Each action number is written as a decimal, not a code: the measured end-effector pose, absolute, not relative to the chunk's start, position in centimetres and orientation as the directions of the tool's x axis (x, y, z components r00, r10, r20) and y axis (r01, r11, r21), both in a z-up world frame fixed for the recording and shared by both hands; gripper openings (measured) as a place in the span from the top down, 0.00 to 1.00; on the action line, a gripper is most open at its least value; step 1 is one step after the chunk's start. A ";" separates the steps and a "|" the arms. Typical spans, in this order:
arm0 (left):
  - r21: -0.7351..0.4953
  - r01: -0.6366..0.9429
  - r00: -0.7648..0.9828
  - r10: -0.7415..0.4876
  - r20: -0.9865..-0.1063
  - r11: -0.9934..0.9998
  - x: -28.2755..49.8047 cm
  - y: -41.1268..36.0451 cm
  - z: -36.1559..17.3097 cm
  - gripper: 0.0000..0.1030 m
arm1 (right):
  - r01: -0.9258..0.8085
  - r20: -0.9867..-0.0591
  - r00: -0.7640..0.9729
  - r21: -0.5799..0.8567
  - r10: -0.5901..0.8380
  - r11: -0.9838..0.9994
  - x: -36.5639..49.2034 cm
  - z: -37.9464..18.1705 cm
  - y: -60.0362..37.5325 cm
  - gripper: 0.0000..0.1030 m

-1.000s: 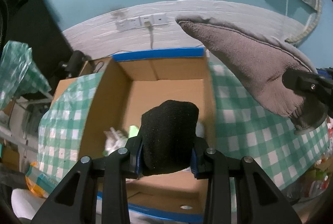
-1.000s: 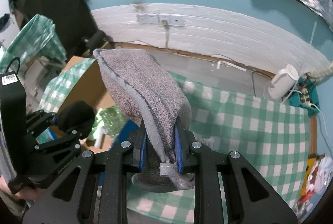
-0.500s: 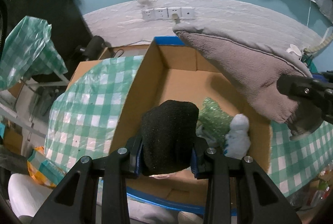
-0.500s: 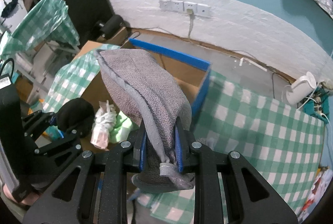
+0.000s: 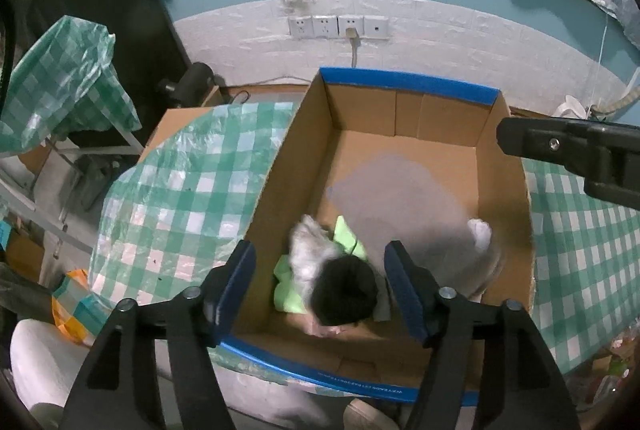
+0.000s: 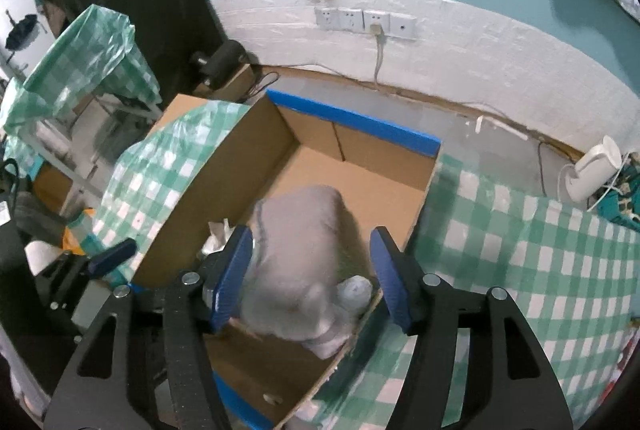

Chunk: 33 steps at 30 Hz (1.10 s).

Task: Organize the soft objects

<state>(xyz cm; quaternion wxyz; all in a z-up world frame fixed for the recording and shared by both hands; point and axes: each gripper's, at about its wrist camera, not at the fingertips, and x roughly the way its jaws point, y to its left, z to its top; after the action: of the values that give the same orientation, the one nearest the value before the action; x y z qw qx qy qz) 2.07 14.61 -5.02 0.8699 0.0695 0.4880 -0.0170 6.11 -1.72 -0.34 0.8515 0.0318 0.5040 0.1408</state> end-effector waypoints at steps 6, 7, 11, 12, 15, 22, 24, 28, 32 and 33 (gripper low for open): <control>0.095 0.104 0.532 0.025 -0.846 0.990 1.5 14.6 -4.2 0.30 | -0.214 -0.846 0.479 0.148 0.236 0.966 4.9 0.7 -2.2 0.38; 0.092 0.106 0.532 0.021 -0.847 0.990 1.4 14.6 -4.1 0.29 | -0.213 -0.844 0.483 0.143 0.231 0.967 4.7 0.9 -2.4 0.38; 0.085 0.119 0.542 0.007 -0.840 0.989 0.9 14.4 -3.3 0.23 | -0.204 -0.833 0.506 0.136 0.223 0.969 3.6 2.0 -3.4 0.38; 0.084 0.124 0.552 0.002 -0.834 0.989 0.6 14.3 -2.9 0.22 | -0.202 -0.831 0.510 0.136 0.223 0.970 3.4 2.3 -3.6 0.38; 0.073 0.133 0.572 -0.016 -0.820 0.988 0.1 14.1 -2.1 0.22 | -0.199 -0.819 0.529 0.134 0.222 0.971 2.6 3.2 -4.5 0.38; 0.059 0.163 0.596 -0.050 -0.801 0.985 -0.8 12.9 -0.6 0.17 | -0.172 -0.804 0.556 0.138 0.211 0.975 1.0 4.3 -6.7 0.37; 0.077 0.170 0.604 -0.042 -0.796 0.982 -1.0 12.5 -0.5 0.17 | -0.169 -0.803 0.560 0.133 0.206 0.977 0.6 4.4 -7.3 0.37; 0.102 0.182 0.612 -0.031 -0.790 0.978 -1.2 11.8 -0.3 0.17 | -0.168 -0.801 0.567 0.117 0.193 0.979 -0.2 4.5 -8.0 0.37; 0.087 0.176 0.595 -0.035 -0.803 0.981 -1.2 11.7 -0.1 0.17 | -0.176 -0.796 0.572 0.116 0.198 0.978 -0.8 4.6 -8.4 0.37; 0.086 0.173 0.595 -0.034 -0.803 0.981 -1.3 11.7 0.0 0.16 | -0.178 -0.795 0.574 0.115 0.198 0.977 -0.9 4.7 -8.5 0.37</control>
<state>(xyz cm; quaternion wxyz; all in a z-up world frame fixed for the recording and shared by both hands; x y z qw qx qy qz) -1.26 11.66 0.01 0.8895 0.0776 0.4465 -0.0581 -0.89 -8.48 4.72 0.8870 0.0111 0.4494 0.1059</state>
